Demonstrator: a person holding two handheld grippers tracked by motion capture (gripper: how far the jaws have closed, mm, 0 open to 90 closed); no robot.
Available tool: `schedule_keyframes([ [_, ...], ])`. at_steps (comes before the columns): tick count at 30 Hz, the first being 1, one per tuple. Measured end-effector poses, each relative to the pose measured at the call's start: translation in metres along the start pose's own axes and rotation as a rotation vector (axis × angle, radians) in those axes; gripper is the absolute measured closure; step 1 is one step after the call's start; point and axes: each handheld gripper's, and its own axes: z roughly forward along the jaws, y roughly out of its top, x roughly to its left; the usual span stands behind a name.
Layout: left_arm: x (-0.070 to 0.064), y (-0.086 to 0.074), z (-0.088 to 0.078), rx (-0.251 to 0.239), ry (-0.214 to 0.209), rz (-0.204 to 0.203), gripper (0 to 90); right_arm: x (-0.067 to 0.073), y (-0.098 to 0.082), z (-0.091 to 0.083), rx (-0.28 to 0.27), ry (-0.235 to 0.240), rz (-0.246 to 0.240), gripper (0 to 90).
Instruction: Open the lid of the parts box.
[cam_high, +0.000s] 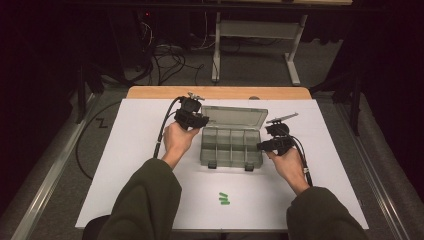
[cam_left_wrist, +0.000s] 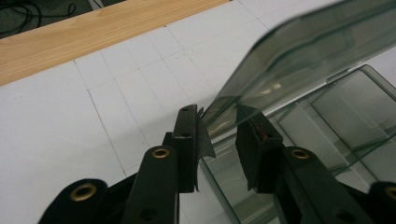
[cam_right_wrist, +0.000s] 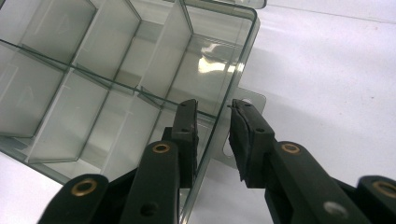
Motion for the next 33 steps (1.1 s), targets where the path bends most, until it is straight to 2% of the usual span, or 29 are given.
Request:
schedule_keyframes([
  [12,0.007,-0.003,0.016,0.036,0.021,-0.02,79.2,0.003,0.001,0.001,0.006,-0.025,-0.032,74.8],
  [19,0.009,-0.005,0.025,0.056,0.019,-0.033,79.6,0.005,0.001,0.001,0.011,-0.045,-0.063,75.0],
  [27,0.012,-0.009,0.037,0.104,0.019,-0.04,81.0,0.006,0.001,0.001,0.015,-0.047,-0.072,75.4],
  [33,0.013,-0.009,0.041,0.109,0.022,-0.045,82.7,0.006,0.001,0.001,0.018,-0.046,-0.079,75.5],
])
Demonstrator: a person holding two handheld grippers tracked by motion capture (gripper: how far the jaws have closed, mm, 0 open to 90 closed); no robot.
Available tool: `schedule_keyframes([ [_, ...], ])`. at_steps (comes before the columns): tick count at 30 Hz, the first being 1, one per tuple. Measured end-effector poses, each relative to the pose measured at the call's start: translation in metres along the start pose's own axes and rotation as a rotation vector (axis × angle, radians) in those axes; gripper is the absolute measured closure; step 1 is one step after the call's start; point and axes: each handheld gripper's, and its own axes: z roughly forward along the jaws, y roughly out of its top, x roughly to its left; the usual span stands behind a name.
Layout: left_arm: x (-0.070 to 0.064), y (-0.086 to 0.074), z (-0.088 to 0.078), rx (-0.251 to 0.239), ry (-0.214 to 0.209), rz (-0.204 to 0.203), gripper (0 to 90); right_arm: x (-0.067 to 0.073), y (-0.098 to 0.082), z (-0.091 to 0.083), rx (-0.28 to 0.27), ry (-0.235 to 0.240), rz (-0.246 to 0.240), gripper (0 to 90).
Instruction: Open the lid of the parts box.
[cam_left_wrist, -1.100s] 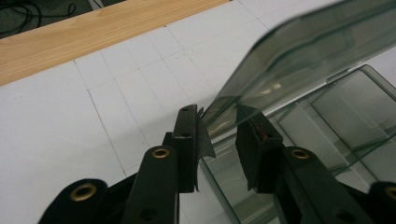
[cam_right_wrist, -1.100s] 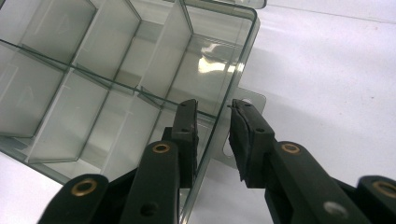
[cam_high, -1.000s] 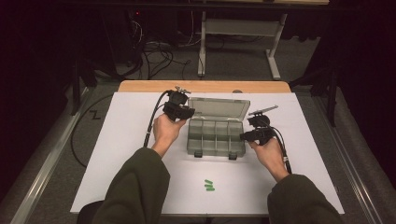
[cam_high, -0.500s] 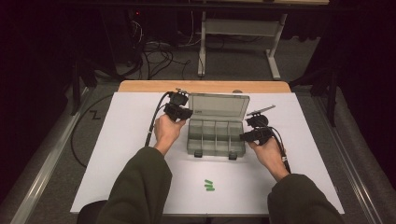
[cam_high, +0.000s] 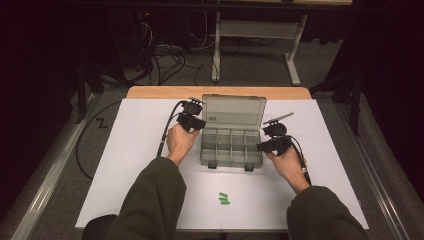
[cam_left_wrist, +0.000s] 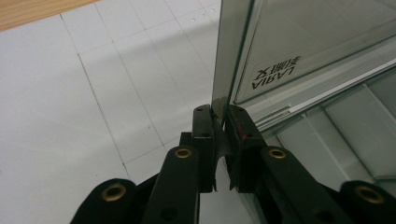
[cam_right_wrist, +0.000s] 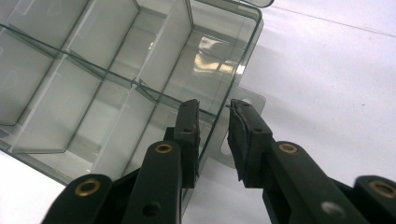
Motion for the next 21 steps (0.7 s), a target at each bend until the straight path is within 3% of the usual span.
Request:
schedule_keyframes([
  [21,0.0025,-0.0001,0.0029,0.001,-0.018,-0.022,80.8,-0.0003,0.0032,0.0,0.021,0.0,-0.038,75.6],
])
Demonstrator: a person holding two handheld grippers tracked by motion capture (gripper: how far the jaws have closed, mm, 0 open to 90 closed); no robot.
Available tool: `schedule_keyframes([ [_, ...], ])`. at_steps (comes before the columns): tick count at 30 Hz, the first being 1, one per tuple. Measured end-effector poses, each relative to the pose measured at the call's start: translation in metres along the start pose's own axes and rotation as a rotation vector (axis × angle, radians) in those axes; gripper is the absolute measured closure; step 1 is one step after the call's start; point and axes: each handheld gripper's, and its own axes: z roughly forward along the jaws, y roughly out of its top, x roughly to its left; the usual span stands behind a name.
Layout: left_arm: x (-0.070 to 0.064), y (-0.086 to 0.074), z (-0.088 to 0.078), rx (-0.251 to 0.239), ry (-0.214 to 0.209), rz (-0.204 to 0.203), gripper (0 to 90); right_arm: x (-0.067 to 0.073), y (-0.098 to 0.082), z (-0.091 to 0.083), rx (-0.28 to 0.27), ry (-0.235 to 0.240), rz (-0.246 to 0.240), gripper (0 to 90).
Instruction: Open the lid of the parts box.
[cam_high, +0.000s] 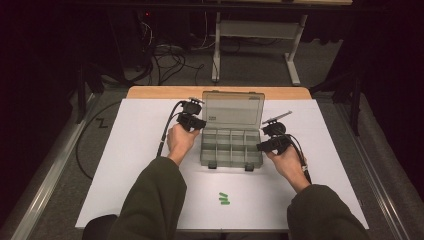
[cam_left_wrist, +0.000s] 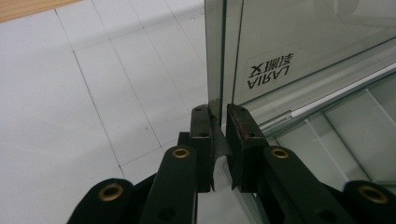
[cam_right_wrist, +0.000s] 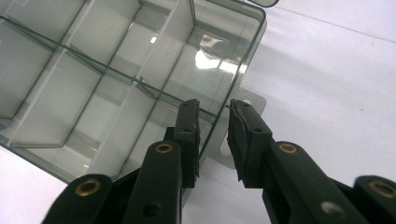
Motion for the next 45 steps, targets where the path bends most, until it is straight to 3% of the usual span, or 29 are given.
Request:
schedule_keyframes([
  [28,0.0029,-0.0002,-0.0025,0.026,-0.025,-0.007,80.4,-0.0015,0.0009,0.0003,-0.001,0.006,-0.021,75.5],
  [45,0.0045,-0.0008,-0.0018,0.023,-0.007,-0.012,70.8,-0.0011,0.0006,0.0004,-0.003,0.005,-0.025,74.1],
])
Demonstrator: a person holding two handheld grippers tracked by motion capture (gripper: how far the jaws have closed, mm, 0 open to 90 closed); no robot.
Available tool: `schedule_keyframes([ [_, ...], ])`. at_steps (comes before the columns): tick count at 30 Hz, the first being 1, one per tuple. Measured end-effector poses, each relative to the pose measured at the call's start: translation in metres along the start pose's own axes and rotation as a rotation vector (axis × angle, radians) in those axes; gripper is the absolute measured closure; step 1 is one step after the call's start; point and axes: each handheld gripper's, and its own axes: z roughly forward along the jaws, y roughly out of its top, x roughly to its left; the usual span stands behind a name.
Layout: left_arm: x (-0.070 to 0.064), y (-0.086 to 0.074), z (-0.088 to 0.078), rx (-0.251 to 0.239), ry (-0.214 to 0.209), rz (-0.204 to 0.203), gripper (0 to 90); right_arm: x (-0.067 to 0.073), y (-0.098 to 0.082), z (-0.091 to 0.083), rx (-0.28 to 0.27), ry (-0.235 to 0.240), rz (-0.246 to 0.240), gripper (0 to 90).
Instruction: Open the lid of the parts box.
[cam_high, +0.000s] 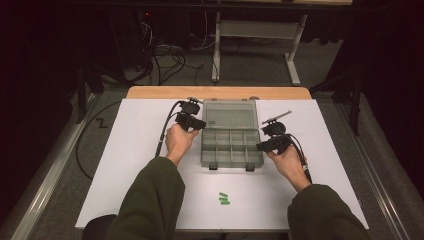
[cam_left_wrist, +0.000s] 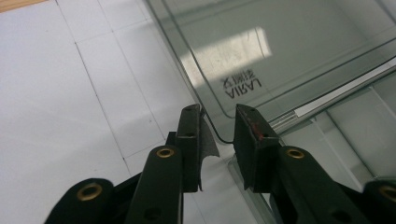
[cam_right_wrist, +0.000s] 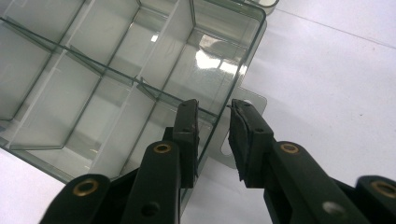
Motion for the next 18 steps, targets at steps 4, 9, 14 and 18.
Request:
schedule_keyframes([
  [4,0.0,0.0,-0.002,-0.006,-0.003,0.0,64.2,0.001,0.0,0.0,-0.003,0.002,-0.002,72.3],
  [9,0.001,-0.001,-0.005,-0.001,-0.005,0.007,57.8,0.001,-0.001,0.0,-0.012,0.014,-0.008,68.8],
  [14,0.002,-0.002,-0.013,0.005,-0.012,0.022,51.5,0.001,-0.003,-0.002,-0.031,0.026,-0.005,65.2],
  [18,0.003,-0.003,-0.02,0.007,-0.022,0.031,47.4,0.0,-0.006,-0.006,-0.06,0.03,-0.006,62.5],
])
